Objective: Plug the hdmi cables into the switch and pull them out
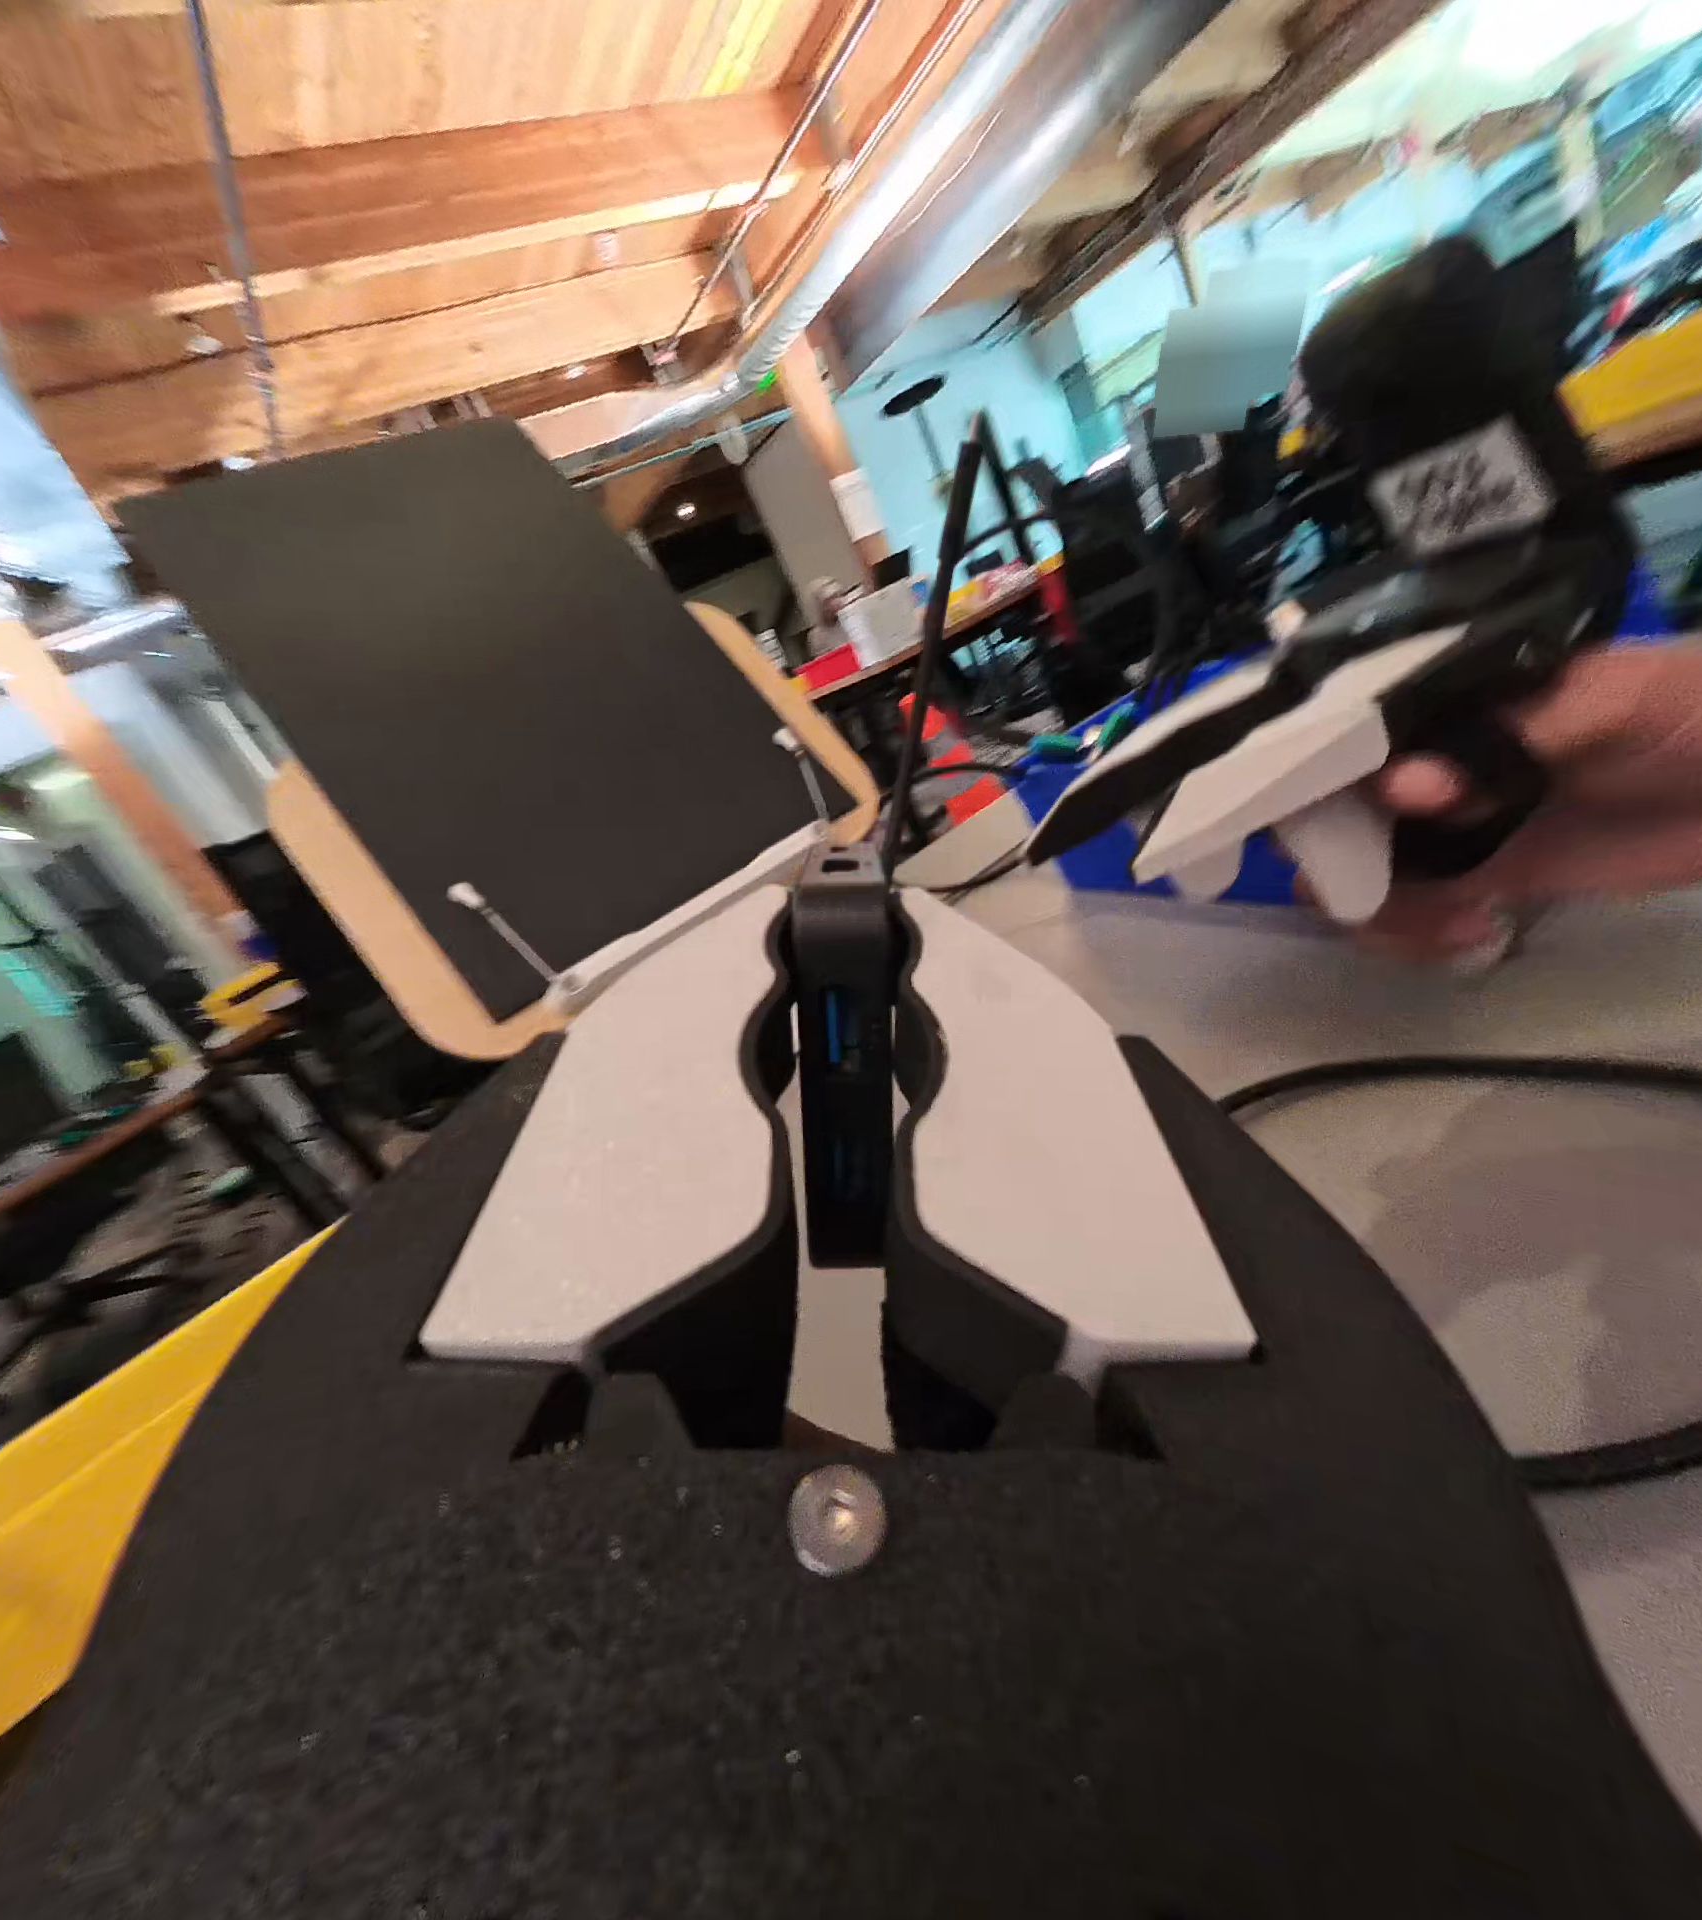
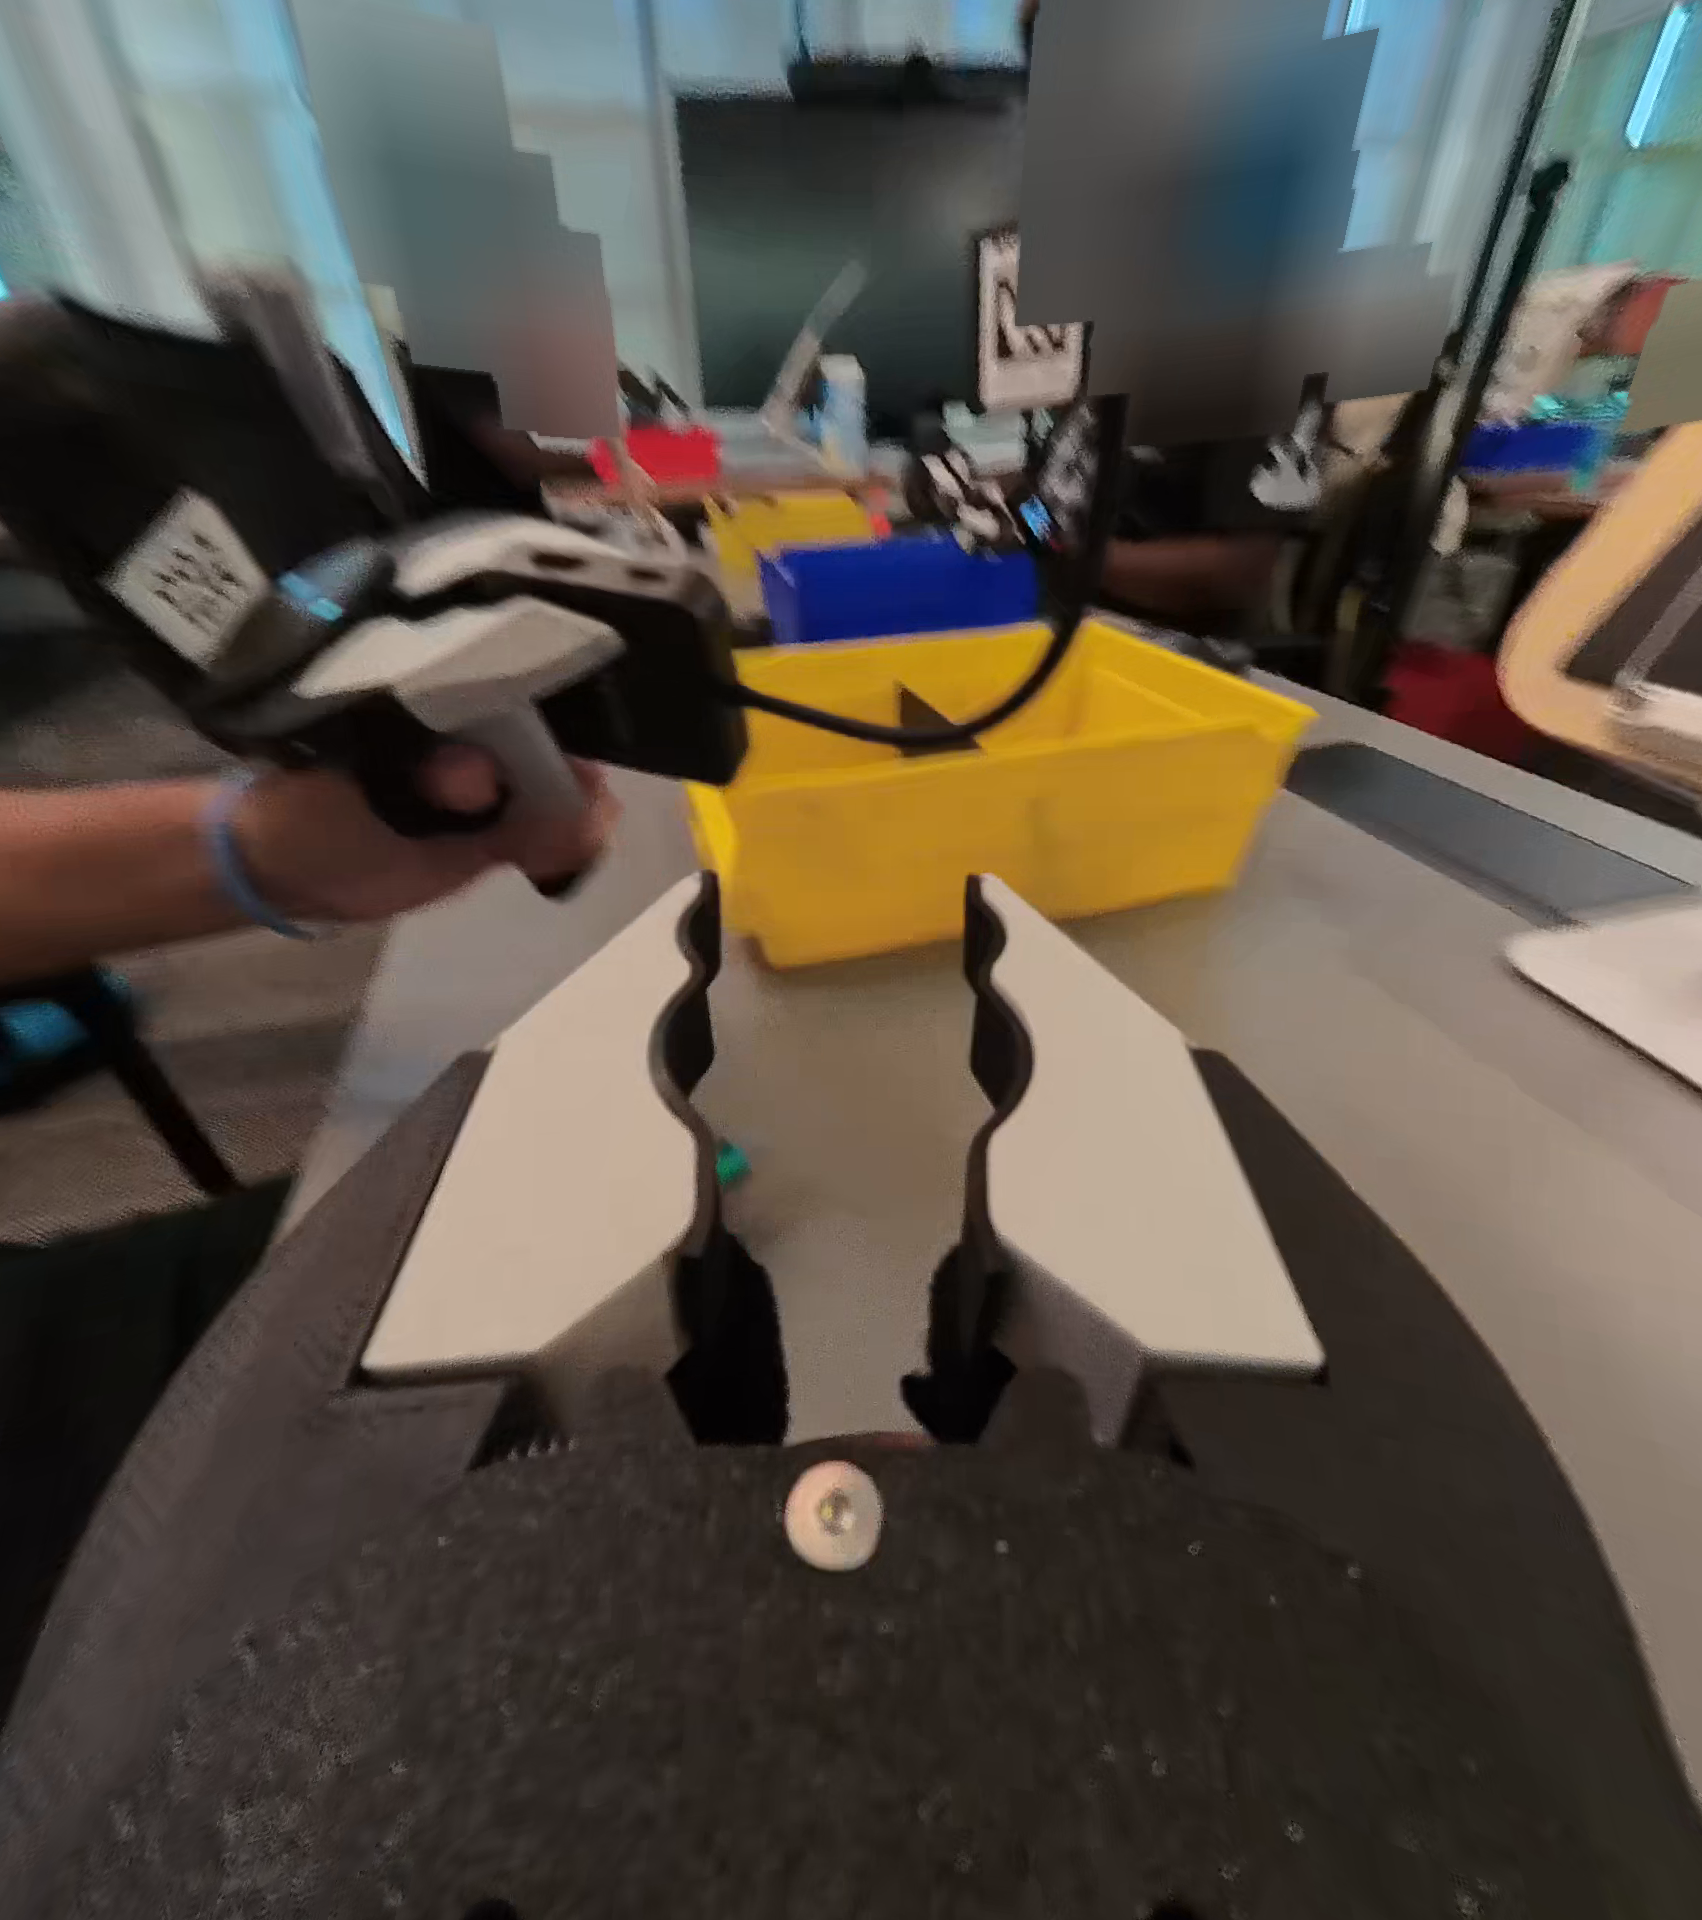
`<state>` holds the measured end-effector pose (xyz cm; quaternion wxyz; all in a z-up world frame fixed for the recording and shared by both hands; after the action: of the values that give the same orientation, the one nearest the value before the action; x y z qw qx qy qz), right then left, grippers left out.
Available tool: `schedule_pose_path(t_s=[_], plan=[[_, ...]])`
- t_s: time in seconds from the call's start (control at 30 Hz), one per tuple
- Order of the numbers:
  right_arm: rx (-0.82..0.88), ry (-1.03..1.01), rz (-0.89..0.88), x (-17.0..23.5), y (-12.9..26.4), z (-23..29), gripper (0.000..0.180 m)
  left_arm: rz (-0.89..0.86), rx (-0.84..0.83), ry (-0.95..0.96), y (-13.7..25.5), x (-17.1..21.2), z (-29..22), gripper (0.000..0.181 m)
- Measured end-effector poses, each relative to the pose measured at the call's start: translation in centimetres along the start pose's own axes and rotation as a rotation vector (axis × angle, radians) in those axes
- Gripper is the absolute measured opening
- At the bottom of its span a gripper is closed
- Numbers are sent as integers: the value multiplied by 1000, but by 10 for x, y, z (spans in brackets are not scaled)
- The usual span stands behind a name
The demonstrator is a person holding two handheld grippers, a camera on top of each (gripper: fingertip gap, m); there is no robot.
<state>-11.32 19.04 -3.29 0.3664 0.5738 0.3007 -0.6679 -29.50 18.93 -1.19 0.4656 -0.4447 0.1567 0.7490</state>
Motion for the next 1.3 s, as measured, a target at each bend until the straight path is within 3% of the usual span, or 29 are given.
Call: schedule_pose_path(t_s=[0.17, 0.33, 0.4, 0.6, 0.73, 0.8, 0.93, 1.17, 1.3], plan=[[194, 99, 256, 31, 14, -27, 48, 49, -9, 73, 13, 15, -18, 14], [-37, -124, 519, 84, -2, -6, 49, 107, 1, -8, 15, 32, -19, 14], [24, -137, 600, 93, -12, 8, 50, 132, -9, -17, 18, 41, -17, 14], [386, -42, 568, 102, -37, 76, 49, 160, 4, -32, 22, 51, -17, 14], [529, 39, 609, 116, -46, 78, 48, 146, 17, 8, 20, 52, -16, 14], [512, -25, 608, 121, -50, 78, 43, 141, 30, 15, 20, 52, -17, 14], [553, 39, 599, 121, -52, 73, 11, 143, 63, -8, 19, 55, -22, 14], [394, 108, 635, 85, -28, 78, 6, 122, 128, -180, 17, 55, -37, 13], [287, -57, 649, 59, 7, 75, 6, 97, 179, -338, 15, 52, -53, 14]])
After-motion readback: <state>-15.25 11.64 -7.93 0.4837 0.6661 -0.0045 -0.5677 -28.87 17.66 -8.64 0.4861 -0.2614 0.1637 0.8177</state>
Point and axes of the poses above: each gripper's, where its closed fingertips meet, y back along the fingers, x out of its underside, z = x × y across the jaws, the point moved 6 cm from there along y, back along the fingers, and after that the axes turned 8 degrees about -y, right-handed, at the moved point
